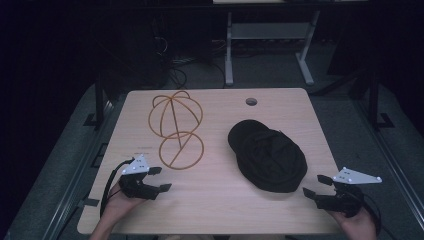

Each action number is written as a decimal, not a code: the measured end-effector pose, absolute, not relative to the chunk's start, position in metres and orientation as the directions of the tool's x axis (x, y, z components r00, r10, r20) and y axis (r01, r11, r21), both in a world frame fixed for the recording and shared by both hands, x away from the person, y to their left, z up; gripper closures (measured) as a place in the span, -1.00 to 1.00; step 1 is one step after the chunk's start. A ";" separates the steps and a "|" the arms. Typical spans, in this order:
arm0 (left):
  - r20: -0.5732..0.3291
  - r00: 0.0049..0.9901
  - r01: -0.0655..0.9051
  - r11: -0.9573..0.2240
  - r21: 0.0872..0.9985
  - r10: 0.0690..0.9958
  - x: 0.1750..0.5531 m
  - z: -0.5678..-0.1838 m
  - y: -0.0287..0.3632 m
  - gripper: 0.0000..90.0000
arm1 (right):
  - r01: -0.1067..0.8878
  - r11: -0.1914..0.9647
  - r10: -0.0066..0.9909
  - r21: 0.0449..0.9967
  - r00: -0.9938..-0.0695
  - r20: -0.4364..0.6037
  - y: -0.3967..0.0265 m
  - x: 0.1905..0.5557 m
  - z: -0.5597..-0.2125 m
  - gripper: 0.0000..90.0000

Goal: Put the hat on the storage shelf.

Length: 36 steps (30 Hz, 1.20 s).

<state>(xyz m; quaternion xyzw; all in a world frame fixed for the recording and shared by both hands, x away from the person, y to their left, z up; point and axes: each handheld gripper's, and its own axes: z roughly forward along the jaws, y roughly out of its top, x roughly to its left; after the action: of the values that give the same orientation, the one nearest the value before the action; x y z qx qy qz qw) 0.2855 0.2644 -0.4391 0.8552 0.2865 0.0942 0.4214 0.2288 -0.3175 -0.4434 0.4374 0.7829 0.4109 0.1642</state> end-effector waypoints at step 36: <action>-0.033 0.923 0.266 -0.573 0.775 0.384 0.281 -0.402 0.155 -0.60 | 0.531 0.278 0.804 0.801 -0.585 0.108 -0.310 0.223 -0.437 -0.49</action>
<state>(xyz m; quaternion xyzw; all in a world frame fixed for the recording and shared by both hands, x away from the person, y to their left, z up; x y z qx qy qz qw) 0.2807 0.1549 -0.4017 0.8843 0.1837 0.0693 0.4237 0.2233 -0.3097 -0.4374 0.4261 0.7830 0.4234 0.1614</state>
